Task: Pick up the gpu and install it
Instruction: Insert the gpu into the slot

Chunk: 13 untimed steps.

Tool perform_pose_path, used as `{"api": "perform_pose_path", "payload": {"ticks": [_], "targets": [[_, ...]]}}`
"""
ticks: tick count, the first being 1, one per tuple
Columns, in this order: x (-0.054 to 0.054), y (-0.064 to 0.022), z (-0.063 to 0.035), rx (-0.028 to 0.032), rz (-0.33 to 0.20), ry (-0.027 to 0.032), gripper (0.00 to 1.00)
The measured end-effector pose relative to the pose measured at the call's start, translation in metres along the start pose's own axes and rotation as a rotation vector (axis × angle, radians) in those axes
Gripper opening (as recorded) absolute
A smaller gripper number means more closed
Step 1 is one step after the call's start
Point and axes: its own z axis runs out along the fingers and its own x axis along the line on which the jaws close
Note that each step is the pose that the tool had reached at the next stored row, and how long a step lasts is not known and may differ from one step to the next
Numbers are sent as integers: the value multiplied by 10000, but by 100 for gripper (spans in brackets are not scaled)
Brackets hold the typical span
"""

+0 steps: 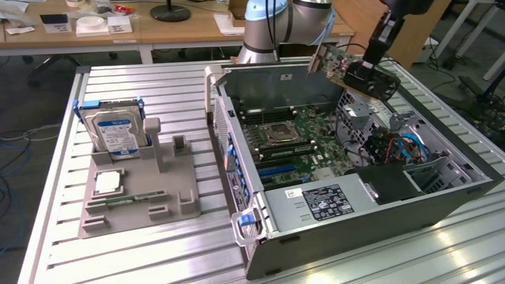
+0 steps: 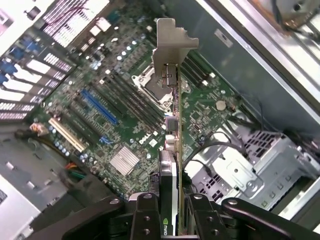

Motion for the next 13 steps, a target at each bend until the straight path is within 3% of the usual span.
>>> {"api": "perform_pose_path", "payload": {"ticks": [13], "targets": [[0,0,5,-43,-2284,128,27]]}}
